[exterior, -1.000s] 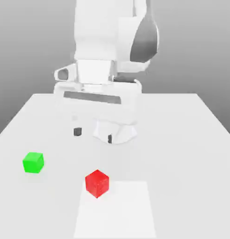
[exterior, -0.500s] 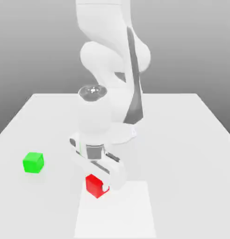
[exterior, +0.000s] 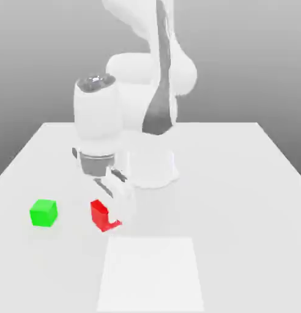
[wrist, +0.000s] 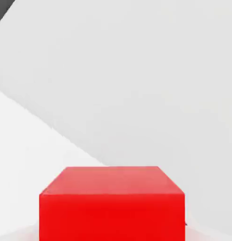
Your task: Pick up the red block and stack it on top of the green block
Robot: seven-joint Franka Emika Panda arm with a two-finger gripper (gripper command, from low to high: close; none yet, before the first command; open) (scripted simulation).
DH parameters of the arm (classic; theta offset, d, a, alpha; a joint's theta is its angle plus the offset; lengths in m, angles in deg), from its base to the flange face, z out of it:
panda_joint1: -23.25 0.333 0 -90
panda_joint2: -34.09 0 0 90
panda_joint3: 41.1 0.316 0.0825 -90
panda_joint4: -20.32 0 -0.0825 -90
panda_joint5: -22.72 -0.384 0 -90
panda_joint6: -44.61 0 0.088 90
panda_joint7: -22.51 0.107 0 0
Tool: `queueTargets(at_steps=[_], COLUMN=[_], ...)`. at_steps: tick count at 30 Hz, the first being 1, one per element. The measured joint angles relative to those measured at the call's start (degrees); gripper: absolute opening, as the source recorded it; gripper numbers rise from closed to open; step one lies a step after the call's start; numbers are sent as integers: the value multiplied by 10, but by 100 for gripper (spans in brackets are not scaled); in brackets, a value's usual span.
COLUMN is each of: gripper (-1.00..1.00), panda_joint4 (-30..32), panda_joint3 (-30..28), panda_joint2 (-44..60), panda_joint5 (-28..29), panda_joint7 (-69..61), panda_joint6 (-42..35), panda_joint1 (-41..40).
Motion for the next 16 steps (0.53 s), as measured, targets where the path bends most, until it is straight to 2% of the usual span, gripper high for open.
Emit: queueTargets(at_steps=[7, 10, 13, 14, 16], gripper=[-100, -100, -100, 100, 100], panda_joint4=[-13, -17, -19, -20, -20], panda_joint3=[-92, -104, -87, -83, -83], panda_joint2=[-16, 37, 99, 110, 110], panda_joint5=[28, 1, -50, -60, -60], panda_joint7=[113, 102, 67, 60, 60], panda_joint6=[-29, 21, 78, 88, 88], panda_joint1=[-147, -146, -151, -153, -153])
